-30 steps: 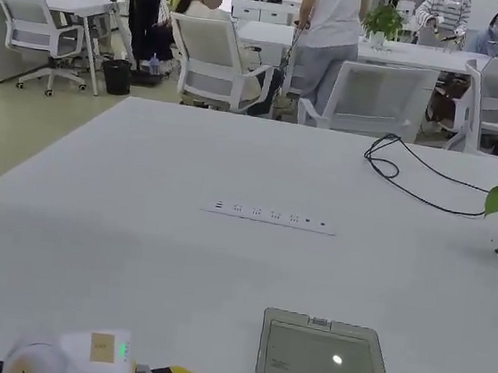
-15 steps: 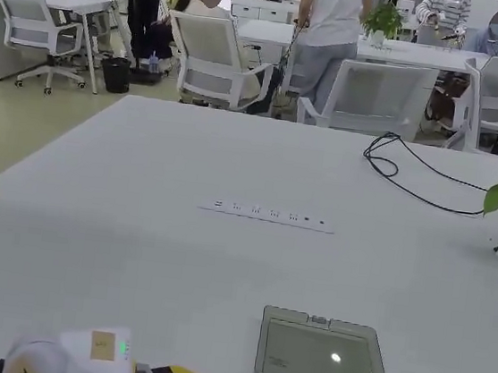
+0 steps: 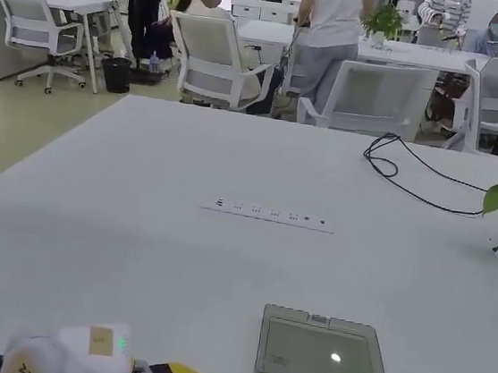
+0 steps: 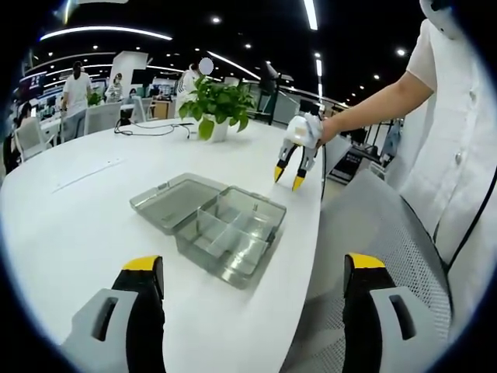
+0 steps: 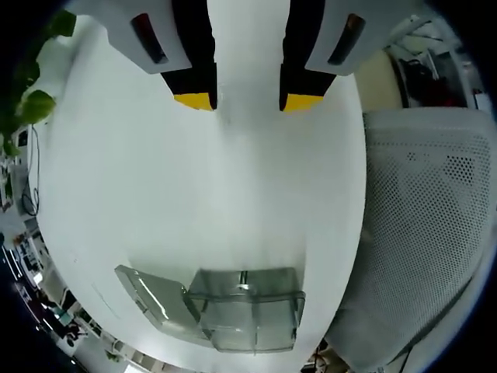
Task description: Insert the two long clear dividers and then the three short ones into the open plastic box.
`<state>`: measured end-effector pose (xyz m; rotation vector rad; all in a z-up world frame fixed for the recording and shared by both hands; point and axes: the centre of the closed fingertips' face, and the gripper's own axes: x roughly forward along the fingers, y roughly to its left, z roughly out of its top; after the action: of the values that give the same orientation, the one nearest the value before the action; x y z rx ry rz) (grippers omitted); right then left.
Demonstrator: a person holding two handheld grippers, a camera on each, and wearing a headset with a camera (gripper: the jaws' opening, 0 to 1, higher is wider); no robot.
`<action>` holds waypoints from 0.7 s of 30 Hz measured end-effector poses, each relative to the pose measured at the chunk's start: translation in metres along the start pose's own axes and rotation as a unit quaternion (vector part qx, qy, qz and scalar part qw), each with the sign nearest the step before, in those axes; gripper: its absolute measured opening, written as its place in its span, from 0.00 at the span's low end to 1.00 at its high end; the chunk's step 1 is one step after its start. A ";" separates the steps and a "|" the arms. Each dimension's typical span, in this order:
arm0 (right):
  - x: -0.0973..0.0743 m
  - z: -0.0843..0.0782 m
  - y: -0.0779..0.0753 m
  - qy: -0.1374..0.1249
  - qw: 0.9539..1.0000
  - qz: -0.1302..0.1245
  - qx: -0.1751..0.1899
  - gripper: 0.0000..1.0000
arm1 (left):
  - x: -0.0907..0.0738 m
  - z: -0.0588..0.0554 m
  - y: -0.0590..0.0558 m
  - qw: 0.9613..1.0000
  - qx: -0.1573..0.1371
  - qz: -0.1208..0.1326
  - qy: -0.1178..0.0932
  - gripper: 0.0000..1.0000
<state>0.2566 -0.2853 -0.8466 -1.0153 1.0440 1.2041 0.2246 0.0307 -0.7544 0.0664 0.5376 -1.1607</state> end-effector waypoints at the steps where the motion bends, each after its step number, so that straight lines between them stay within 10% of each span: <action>1: -0.004 0.004 -0.001 -0.005 1.000 -0.007 -0.001 0.33 | 0.000 0.000 0.000 1.000 0.000 0.000 -0.001 0.99; 21: -0.068 0.110 -0.001 -0.086 0.992 -0.087 -0.024 0.33 | 0.008 0.043 -0.002 0.996 -0.066 0.008 -0.065 0.91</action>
<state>0.2614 -0.1929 -0.7560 -0.9990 0.7783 1.1551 0.2408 0.0091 -0.7203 -0.1183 0.4962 -1.1036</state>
